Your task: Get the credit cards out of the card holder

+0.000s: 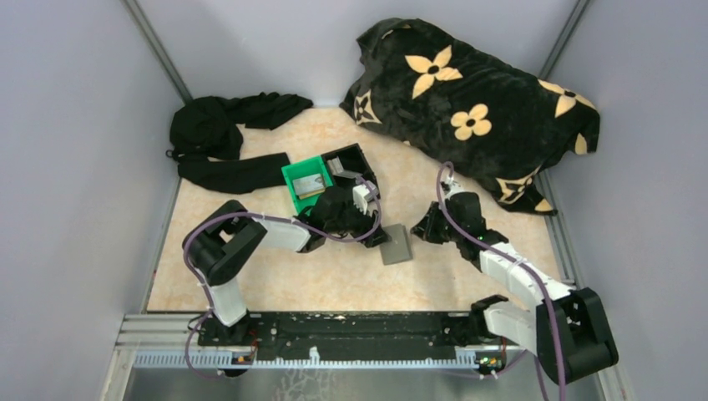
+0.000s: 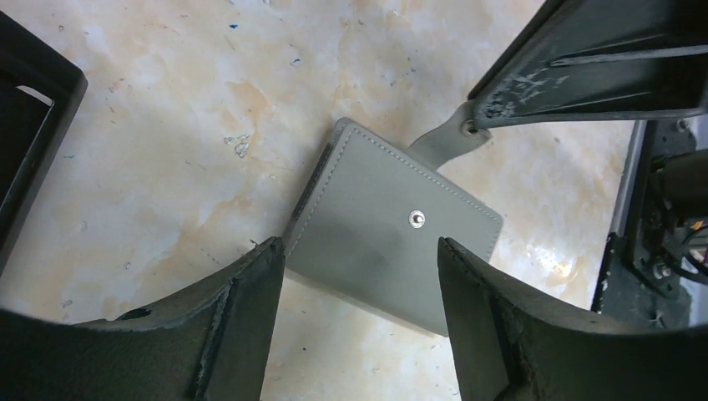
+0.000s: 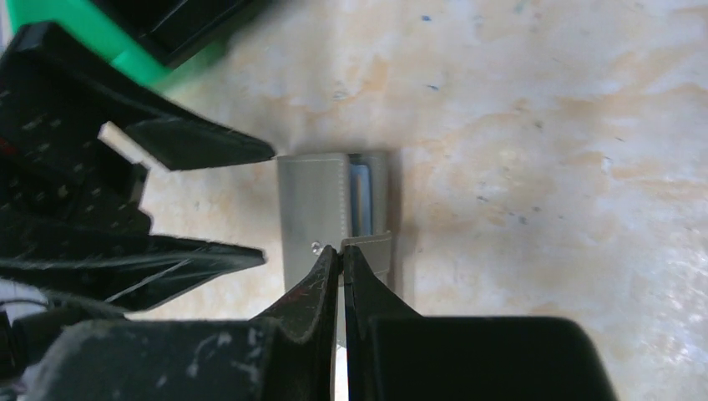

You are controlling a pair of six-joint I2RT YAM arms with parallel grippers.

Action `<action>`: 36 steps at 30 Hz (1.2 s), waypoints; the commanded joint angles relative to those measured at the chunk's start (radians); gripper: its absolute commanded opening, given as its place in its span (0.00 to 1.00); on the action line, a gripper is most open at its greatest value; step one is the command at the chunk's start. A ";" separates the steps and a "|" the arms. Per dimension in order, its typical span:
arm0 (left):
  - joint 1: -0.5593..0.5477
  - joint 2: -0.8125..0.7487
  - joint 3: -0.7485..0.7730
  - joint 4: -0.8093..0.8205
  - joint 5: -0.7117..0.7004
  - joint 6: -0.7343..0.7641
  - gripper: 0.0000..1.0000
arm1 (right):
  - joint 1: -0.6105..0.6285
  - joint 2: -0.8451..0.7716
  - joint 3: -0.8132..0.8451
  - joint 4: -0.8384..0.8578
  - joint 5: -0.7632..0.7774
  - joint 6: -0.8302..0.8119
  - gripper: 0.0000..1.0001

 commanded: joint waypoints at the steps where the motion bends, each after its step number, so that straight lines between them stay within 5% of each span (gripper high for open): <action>1: -0.003 -0.056 0.012 0.021 -0.021 -0.052 0.73 | -0.046 0.026 -0.020 0.036 0.039 0.105 0.00; 5: -0.003 -0.063 0.001 0.031 -0.020 -0.039 0.71 | -0.048 -0.048 -0.048 -0.027 0.211 0.181 0.00; 10: -0.003 -0.052 0.003 0.040 -0.004 -0.045 0.71 | -0.048 -0.189 -0.075 -0.132 0.361 0.219 0.40; 13: -0.004 -0.048 0.007 0.037 -0.009 -0.052 0.71 | -0.046 -0.259 -0.068 -0.158 0.394 0.190 0.49; 18: -0.005 -0.036 0.050 -0.062 -0.058 -0.076 0.71 | 0.039 -0.259 0.020 -0.153 0.470 0.094 0.42; 24: -0.009 -0.020 0.086 -0.143 -0.159 -0.086 0.69 | 0.192 -0.059 0.135 -0.028 0.434 0.047 0.00; 30: -0.009 -0.005 0.107 -0.224 -0.233 -0.058 0.64 | 0.267 0.094 0.149 0.044 0.379 0.101 0.00; 36: -0.009 -0.011 0.102 -0.228 -0.232 -0.064 0.64 | 0.267 0.067 0.079 -0.048 0.394 0.130 0.00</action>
